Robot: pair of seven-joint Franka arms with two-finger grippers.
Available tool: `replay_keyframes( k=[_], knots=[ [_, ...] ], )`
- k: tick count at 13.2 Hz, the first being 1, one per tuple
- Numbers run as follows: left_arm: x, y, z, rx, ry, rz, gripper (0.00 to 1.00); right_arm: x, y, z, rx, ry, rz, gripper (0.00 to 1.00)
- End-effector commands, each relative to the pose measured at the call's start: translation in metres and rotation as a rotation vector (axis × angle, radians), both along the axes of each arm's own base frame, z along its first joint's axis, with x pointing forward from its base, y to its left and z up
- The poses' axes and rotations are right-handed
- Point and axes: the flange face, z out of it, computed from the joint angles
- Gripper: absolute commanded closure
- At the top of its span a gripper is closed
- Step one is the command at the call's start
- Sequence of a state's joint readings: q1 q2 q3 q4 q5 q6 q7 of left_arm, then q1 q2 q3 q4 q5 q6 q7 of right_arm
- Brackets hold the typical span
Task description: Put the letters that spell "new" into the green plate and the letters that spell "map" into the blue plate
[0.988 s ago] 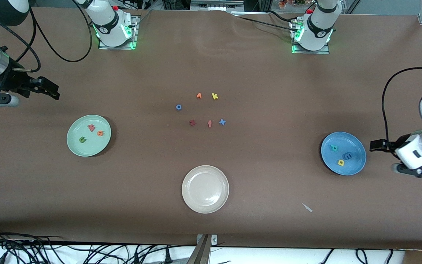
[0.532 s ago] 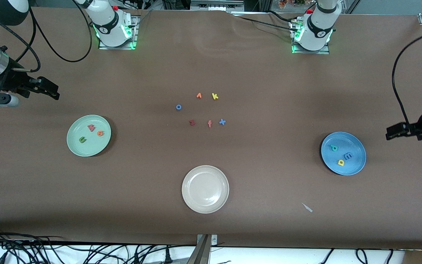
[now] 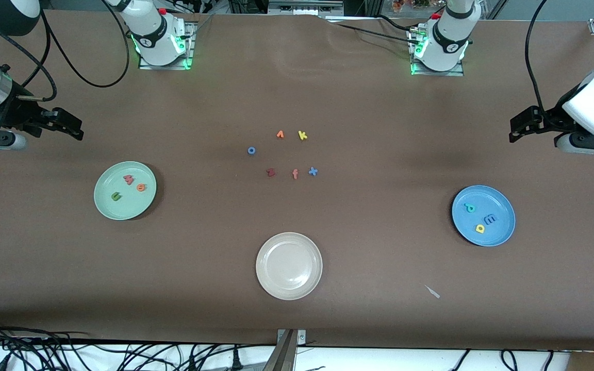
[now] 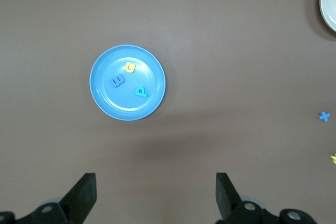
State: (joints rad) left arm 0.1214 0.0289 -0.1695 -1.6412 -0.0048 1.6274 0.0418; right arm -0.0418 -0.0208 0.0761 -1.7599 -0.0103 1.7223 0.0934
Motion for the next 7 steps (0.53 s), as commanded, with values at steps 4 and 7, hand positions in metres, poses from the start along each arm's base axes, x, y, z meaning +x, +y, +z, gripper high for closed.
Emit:
replay_keyframes(
  k=[4,7],
  knots=[
    [-0.005,0.002,0.003,-0.014,0.018,0.002,0.00,0.001,-0.002,0.005,-0.012,0.001,0.016,0.00],
    [-0.001,0.006,-0.007,-0.014,0.047,0.006,0.00,0.001,-0.002,0.005,-0.012,0.001,0.016,0.00]
  ],
)
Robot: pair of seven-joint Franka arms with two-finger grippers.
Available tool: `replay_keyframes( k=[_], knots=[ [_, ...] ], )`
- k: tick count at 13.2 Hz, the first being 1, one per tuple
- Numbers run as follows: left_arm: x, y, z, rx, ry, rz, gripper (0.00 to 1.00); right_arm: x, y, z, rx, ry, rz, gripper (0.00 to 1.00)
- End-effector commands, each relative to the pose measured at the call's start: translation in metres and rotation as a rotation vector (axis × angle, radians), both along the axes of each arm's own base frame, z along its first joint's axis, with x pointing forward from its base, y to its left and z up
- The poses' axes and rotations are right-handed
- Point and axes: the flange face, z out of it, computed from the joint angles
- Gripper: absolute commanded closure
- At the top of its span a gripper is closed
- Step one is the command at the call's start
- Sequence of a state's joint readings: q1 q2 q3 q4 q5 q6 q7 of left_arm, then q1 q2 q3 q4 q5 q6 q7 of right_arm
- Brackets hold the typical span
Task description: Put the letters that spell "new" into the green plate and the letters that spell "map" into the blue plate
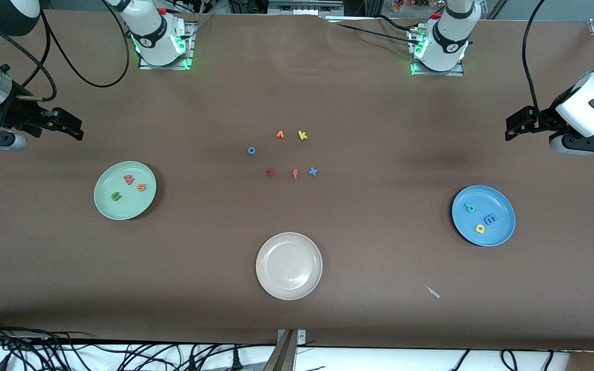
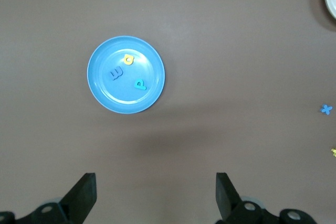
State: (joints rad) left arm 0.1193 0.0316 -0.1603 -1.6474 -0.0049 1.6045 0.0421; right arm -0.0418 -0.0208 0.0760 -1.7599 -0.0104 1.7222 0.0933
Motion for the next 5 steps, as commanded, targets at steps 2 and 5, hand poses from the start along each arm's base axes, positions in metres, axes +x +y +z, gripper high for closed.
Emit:
replay_keyframes(
  k=[2,5],
  knots=[
    [0.001,0.008,0.002,-0.015,0.019,0.012,0.00,0.001,-0.002,0.005,-0.012,0.001,0.016,0.00],
    [-0.001,0.022,0.007,-0.024,0.027,0.037,0.00,0.001,-0.002,0.004,-0.012,0.003,0.015,0.00]
  ],
)
